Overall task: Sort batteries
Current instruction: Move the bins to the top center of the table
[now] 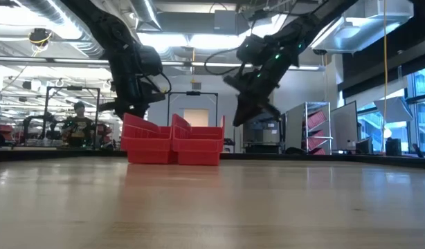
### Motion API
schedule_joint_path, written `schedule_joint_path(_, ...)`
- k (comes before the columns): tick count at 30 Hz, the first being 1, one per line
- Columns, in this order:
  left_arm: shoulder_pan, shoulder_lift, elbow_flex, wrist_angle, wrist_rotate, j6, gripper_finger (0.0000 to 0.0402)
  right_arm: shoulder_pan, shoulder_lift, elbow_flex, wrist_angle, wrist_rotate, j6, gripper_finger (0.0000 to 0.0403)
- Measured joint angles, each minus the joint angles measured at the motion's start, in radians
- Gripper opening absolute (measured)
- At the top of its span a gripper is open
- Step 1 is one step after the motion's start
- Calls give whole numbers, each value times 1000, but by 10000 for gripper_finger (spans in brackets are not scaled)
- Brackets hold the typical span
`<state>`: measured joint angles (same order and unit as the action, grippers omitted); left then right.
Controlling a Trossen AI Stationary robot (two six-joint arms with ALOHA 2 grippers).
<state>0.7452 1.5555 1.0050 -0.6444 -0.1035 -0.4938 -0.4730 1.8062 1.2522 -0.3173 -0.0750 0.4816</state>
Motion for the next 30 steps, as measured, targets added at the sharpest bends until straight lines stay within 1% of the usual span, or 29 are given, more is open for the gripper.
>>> schedule_joint_path(2,0,0,0,-30,-11,0,52,0,-39,0,-74,-28,-59,10)
schedule_joint_path(3,0,0,0,-46,-15,-1,52,1,-56,0,-106,-64,-105,10)
schedule_joint_path(4,0,0,0,-58,-22,-1,52,3,-71,0,-129,-119,-157,10)
schedule_joint_path(8,0,0,0,-101,-63,-3,52,47,-85,-4,-205,-427,-412,10)
schedule_joint_path(9,0,0,0,-105,-66,-3,52,68,-85,-13,-207,-484,-476,10)
schedule_joint_path(10,0,0,0,-107,-68,-3,52,91,-85,-25,-202,-518,-532,10)
schedule_joint_path(11,0,0,0,-106,-68,-3,52,117,-83,-37,-193,-527,-584,10)
schedule_joint_path(13,0,0,0,-106,-68,-3,52,165,-79,-65,-177,-526,-658,10)
schedule_joint_path(15,-3,0,0,-106,-68,-4,52,207,-79,-93,-112,-501,-677,10)
schedule_joint_path(17,-7,0,0,-106,-68,-3,52,237,-79,-122,-11,-428,-663,10)
schedule_joint_path(20,-11,0,0,-106,-68,-3,52,258,-78,-150,78,-306,-619,10)
schedule_joint_path(24,-13,0,0,-105,-68,5,52,251,-79,-152,133,-181,-591,10)
schedule_joint_path(26,-13,0,0,-105,-68,8,52,241,-79,-153,139,-152,-590,10)
schedule_joint_path(30,-13,0,0,-104,-68,9,52,222,-79,-153,153,-153,-591,10)
